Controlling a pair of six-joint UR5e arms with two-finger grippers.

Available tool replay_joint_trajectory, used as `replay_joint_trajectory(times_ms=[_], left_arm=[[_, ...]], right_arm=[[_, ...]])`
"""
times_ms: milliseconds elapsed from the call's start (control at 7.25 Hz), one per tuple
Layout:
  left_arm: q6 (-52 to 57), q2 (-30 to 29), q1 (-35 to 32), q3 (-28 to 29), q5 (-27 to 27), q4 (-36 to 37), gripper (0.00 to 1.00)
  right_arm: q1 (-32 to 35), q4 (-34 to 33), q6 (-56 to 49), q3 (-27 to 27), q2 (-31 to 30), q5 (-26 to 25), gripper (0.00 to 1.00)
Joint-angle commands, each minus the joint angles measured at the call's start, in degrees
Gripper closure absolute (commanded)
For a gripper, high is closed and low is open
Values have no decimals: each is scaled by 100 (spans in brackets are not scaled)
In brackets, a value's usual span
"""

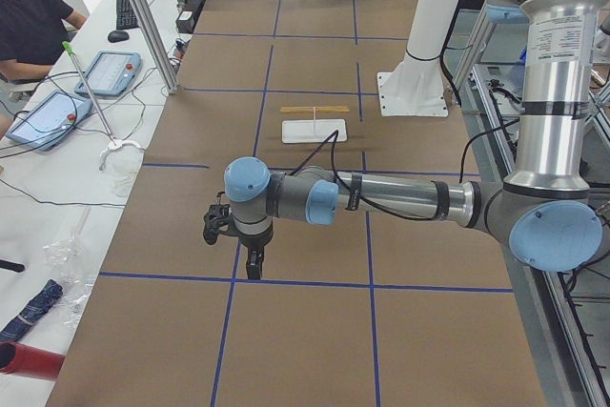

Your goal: Hang towel on rack

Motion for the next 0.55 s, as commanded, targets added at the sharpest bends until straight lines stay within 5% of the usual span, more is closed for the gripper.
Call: replay_joint_trajectory(times_ms=[0,414], left_arm=[[-1,-7,0,-48,-16,4,0],[-9,-42,0,-92,-8,-5,0]], right_arm=[[-1,543,9,-122,77,-4,0],[-89,675,-79,-445,52,-31,0]])
